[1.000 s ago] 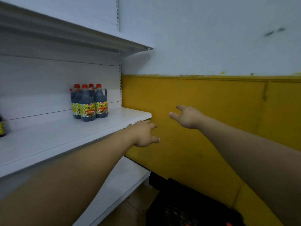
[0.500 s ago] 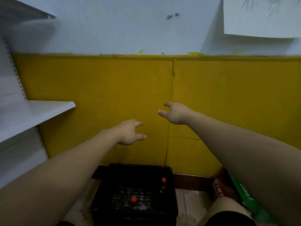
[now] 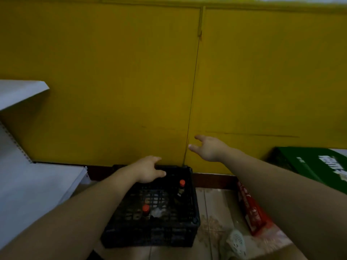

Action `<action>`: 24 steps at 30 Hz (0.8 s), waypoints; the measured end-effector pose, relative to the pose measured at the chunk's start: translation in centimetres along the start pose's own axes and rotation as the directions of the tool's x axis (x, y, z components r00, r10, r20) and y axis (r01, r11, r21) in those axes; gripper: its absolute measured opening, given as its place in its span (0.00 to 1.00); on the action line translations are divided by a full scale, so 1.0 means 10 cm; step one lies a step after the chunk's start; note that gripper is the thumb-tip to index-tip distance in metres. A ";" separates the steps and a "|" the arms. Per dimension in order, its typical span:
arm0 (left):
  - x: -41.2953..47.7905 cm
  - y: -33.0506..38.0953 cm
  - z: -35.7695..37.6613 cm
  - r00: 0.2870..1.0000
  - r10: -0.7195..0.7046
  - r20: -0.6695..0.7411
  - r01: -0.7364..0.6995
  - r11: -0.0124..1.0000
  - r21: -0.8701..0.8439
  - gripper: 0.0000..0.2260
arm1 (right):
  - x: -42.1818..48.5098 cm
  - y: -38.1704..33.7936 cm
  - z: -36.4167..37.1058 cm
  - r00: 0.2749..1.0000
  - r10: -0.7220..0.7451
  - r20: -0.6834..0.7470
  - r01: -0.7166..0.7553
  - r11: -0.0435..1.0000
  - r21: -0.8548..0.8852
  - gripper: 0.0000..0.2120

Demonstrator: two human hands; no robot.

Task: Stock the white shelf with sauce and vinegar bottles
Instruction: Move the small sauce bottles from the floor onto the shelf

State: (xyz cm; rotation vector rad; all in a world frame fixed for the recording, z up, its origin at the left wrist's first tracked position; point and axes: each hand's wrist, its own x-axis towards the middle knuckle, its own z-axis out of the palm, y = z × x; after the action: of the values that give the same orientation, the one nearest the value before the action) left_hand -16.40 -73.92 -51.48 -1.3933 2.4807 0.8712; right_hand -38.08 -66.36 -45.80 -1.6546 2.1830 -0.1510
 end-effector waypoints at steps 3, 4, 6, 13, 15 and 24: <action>0.32 -0.17 0.26 0.993 -0.039 0.108 0.047 0.997 -0.069 0.34 | 0.29 0.21 0.38 0.994 0.044 0.097 -0.047 0.999 0.022 0.35; 0.43 -0.24 0.36 0.989 -0.052 0.137 0.062 0.996 -0.064 0.34 | 0.39 0.27 0.51 0.991 0.053 0.126 -0.057 0.998 0.031 0.35; 0.66 -0.36 0.54 0.979 -0.075 0.189 0.088 0.994 -0.062 0.34 | 0.60 0.38 0.75 0.981 0.067 0.184 -0.079 0.995 0.058 0.35; 1.70 -0.58 1.09 0.939 -0.114 0.326 0.183 0.965 -0.188 0.34 | 1.41 0.76 1.60 0.943 0.081 0.324 -0.098 0.994 0.038 0.34; 2.00 -0.62 1.29 0.922 -0.109 0.371 0.207 0.950 -0.236 0.32 | 1.63 0.88 1.80 0.940 0.080 0.332 -0.089 0.996 0.011 0.34; 3.06 -0.82 2.27 0.911 -0.049 0.409 0.218 0.900 -0.378 0.35 | 2.25 1.24 2.56 0.972 -0.125 0.199 0.180 0.940 -0.290 0.30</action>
State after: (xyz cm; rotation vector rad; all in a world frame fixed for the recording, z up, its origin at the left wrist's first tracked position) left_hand -29.58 -86.63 -85.94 -1.3184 1.9415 1.5439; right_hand -44.67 -80.09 -78.72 -1.9228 2.0190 0.2988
